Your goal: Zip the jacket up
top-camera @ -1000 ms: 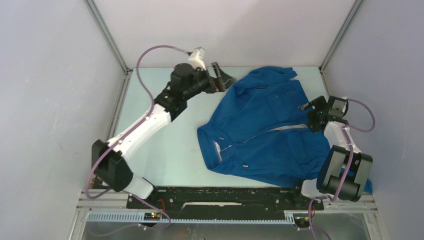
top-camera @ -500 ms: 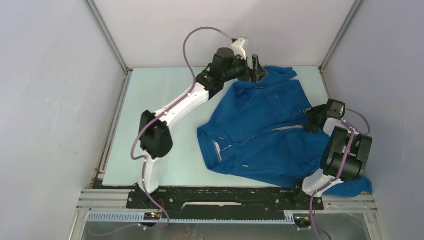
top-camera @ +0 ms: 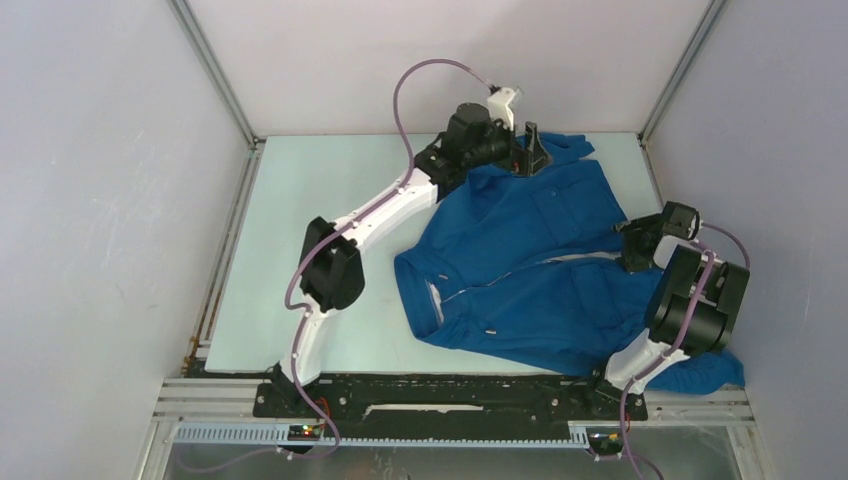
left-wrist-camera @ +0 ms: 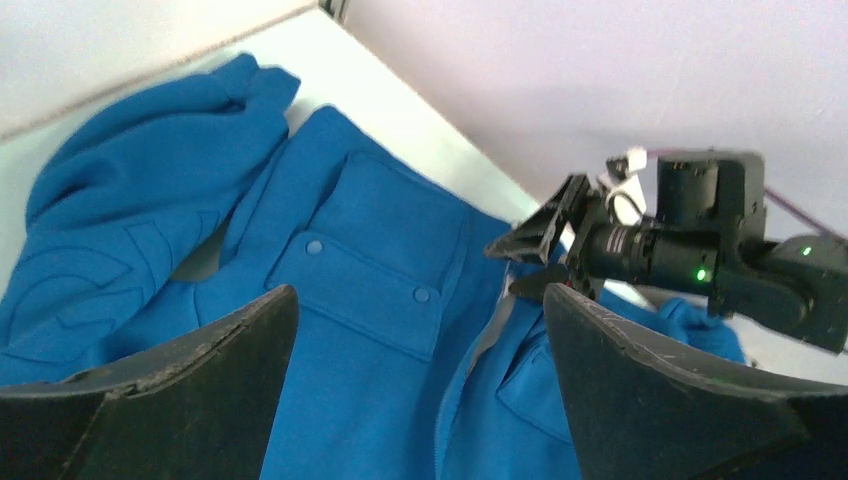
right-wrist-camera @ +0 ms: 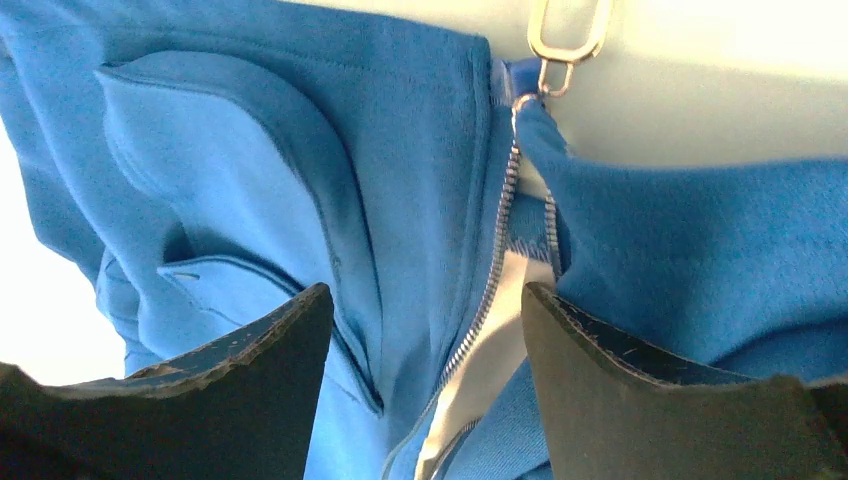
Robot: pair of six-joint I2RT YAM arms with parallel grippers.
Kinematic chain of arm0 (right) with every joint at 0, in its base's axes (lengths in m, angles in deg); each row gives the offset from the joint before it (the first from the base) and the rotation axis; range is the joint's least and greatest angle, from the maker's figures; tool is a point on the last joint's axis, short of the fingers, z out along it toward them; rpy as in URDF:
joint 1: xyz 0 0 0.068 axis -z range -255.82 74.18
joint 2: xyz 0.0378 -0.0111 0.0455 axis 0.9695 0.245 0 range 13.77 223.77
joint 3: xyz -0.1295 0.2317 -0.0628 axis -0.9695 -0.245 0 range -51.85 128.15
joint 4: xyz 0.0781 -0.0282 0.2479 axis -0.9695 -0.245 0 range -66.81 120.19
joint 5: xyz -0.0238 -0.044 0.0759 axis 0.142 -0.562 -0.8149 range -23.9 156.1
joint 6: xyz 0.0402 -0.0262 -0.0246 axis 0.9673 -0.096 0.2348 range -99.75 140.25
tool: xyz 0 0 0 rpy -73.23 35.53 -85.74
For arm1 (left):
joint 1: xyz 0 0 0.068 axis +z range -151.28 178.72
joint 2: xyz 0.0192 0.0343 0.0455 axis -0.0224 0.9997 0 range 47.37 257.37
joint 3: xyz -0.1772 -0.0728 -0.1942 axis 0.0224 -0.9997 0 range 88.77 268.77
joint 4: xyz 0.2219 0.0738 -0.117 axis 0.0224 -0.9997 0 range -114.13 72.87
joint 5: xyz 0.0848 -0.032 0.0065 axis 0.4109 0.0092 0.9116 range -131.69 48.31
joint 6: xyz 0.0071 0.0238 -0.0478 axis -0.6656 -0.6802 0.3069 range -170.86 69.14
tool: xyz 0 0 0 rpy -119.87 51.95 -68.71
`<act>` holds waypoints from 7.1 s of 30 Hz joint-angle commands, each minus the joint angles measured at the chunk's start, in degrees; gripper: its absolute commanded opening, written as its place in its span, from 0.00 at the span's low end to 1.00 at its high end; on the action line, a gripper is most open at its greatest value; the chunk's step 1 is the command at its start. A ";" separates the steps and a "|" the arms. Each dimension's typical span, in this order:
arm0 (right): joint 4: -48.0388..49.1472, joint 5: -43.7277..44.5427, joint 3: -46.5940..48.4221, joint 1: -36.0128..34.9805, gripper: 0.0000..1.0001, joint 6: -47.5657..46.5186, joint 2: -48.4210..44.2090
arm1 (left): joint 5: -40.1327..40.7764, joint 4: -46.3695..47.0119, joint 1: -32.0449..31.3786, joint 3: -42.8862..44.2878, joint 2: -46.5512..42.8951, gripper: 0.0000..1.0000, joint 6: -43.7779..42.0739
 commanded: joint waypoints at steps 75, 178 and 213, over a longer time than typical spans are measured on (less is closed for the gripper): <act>-8.78 -28.10 19.13 -11.35 0.37 -15.58 10.81 | -3.18 -2.69 -6.85 13.05 22.36 0.98 7.78; -55.35 -54.01 66.08 -8.83 0.00 -65.88 35.66 | -3.20 -4.26 -2.98 4.92 6.20 0.71 -1.55; -56.59 -59.15 66.38 -10.38 0.00 -67.12 34.48 | -13.90 9.36 -1.14 17.36 24.40 0.57 0.20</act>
